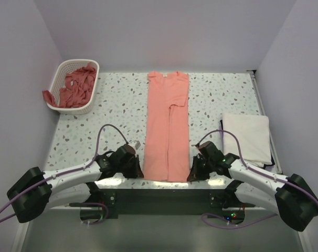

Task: Fold and stack the t-shirts
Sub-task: Fold the tshirt

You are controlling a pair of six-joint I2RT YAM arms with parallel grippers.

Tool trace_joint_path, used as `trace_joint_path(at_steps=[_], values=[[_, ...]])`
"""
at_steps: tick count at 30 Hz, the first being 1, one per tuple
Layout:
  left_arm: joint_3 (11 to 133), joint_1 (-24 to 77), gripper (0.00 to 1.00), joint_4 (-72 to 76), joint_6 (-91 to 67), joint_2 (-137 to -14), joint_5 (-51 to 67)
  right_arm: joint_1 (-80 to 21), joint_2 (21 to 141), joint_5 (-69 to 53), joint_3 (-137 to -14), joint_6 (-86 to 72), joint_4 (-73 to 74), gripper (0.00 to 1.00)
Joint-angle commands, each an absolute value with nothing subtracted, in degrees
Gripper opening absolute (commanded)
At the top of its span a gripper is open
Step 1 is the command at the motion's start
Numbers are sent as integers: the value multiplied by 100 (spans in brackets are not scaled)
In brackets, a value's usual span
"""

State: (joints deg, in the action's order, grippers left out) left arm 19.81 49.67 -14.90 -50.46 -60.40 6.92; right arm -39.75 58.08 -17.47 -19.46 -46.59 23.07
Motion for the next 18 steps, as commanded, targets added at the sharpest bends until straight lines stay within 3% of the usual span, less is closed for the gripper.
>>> trace_joint_path(at_steps=[1,4,5,9,13,18], values=[[1714,5019,0,-1398,-5265,-6021,843,-3999,5757,-1942,-1776,-4773,2312,0],[1775,5019,1,-1476,-5212,-5872,888,-3999,5678,-2004,-1863,-4694,2443,6],[1810,5027,9,-1537,-5151,-5828,862,-3999,5599,-2021,-1907,-4667,2496,18],[2030,5019,28,-1950,-4940,-5687,791,-3999,5371,-1925,-2223,-4535,3100,38],[2354,5010,43,-2267,-4773,-5432,765,-3990,5089,-1732,-2460,-4632,3532,40],[2952,4922,43,-2347,-4509,-5422,422,-3990,4983,-1521,-2715,-4737,3472,40]])
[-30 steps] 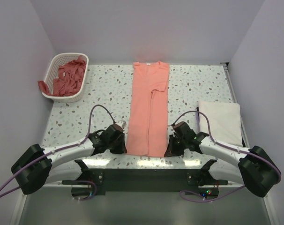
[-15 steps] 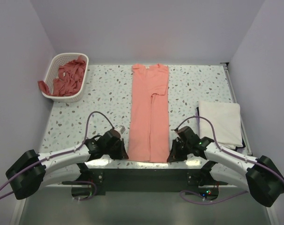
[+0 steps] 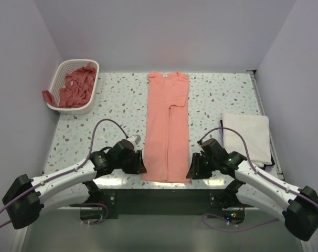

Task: Fold and stack the t-shirts
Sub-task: Fold the tshirt

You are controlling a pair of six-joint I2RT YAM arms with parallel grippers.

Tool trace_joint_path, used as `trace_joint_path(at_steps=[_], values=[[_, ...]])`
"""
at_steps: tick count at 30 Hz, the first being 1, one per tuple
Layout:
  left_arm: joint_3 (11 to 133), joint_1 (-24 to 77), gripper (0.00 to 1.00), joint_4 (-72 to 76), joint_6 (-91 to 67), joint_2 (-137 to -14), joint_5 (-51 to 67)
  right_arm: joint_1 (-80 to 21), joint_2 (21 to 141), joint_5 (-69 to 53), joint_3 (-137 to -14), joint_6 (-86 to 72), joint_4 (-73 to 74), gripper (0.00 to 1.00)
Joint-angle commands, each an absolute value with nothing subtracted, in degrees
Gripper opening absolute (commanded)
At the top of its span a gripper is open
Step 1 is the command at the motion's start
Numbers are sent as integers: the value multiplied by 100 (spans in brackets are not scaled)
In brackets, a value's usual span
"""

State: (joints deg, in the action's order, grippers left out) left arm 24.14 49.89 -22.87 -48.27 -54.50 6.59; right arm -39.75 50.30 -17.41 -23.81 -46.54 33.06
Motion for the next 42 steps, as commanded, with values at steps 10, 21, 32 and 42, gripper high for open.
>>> trace_joint_path(at_steps=[10,21,32,42], values=[[2894,4579,30,-416,-4877,-6512,587,-3981,5818,-1617,-2673,-4956,1917,38],[1644,4588,24,369,-5274,-6820,1081,-3981,5731,-1925,-1424,-5405,1379,38],[2610,4588,27,-1132,-4694,-6303,703,-3981,4843,-1424,-2451,-4940,3083,39],[2401,4588,36,-1951,-4728,-5836,940,-3981,4746,-1520,-2189,-4930,3340,40]])
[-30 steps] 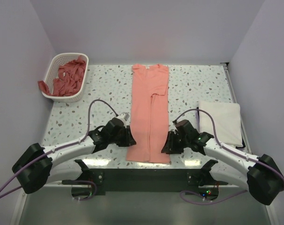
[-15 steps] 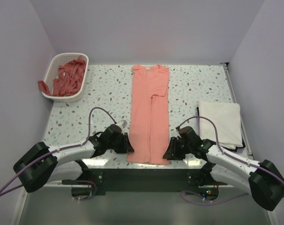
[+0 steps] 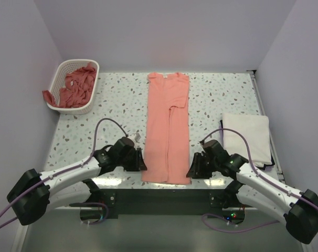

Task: Fold and stack the t-shirts
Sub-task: Fold the tshirt

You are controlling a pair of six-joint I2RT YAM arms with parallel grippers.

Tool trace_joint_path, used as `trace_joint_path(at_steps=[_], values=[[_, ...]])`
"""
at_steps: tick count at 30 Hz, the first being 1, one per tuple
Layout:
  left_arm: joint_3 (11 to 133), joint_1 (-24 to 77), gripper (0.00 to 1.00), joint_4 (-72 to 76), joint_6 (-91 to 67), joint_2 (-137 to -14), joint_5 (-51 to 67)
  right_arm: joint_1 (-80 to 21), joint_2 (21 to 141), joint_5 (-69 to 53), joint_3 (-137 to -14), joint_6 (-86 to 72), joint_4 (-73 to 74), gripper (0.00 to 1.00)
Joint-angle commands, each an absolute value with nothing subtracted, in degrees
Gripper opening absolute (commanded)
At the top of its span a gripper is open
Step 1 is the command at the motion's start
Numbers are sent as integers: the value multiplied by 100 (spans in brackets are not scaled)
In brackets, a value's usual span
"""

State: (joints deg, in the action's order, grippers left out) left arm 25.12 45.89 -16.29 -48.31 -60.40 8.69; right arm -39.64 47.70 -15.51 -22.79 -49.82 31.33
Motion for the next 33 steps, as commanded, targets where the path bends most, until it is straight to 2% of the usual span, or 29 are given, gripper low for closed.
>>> trace_joint_path(at_steps=[1,10,23,28,33], values=[[2339,4588,36,-1925,-4763,-5801,1045,-3981,4746,-1529,-2162,-4939,3322,40],[1837,4623,41,-1644,-4966,-5546,1336,-3981,4922,-1740,-1890,-5124,2901,40],[1494,4772,40,-1230,-5264,-5572,1433,-3981,4966,-1934,-1503,-5537,2277,40],[1415,4825,35,-1081,-5378,-5616,1459,-3981,4887,-2004,-1319,-5730,2092,39],[1275,4930,17,-835,-5563,-5651,1477,-3981,4738,-2074,-1055,-5985,1881,33]])
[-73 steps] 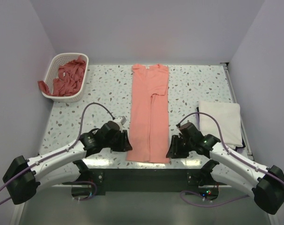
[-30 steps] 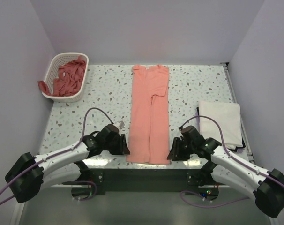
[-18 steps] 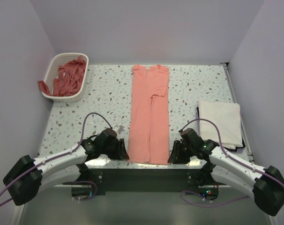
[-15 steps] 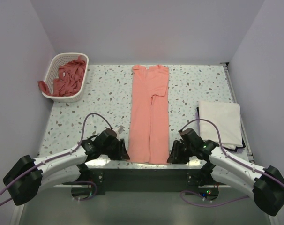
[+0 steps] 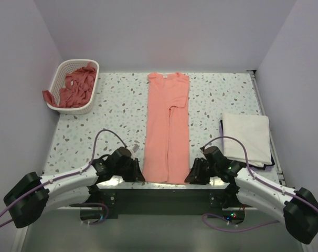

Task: Fold and stack the t-shirts
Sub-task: Fold the tshirt

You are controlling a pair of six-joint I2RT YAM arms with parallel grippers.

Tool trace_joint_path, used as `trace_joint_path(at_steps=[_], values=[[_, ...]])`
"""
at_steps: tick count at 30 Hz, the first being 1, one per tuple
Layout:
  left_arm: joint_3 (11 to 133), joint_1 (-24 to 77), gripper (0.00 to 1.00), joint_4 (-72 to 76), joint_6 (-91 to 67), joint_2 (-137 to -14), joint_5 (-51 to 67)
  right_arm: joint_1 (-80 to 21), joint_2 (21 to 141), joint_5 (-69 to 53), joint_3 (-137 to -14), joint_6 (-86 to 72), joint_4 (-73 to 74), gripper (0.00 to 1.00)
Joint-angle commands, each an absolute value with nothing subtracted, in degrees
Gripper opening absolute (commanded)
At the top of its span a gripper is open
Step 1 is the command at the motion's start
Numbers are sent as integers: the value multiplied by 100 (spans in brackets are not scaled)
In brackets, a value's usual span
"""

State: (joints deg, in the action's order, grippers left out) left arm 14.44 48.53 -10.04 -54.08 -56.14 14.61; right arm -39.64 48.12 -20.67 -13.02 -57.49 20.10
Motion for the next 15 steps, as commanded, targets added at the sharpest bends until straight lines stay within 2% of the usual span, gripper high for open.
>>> trace_joint_path(at_steps=[1,2,6,9,15], values=[[1257,4939,16,-818,-5616,-5625,1485,-3981,4650,-2074,-1020,-6011,1872,31],[1239,4966,14,-800,-5634,-5616,1485,-3981,4606,-2083,-985,-6038,1916,25],[1257,5010,3,-817,-5643,-5581,1477,-3981,4465,-2057,-993,-5968,2083,13],[1292,5132,0,-852,-5712,-5572,1433,-3981,4439,-2118,-1028,-5854,2206,3],[1266,5475,0,-1133,-5897,-5291,1292,-3990,3930,-2136,-1116,-5713,2724,0]])
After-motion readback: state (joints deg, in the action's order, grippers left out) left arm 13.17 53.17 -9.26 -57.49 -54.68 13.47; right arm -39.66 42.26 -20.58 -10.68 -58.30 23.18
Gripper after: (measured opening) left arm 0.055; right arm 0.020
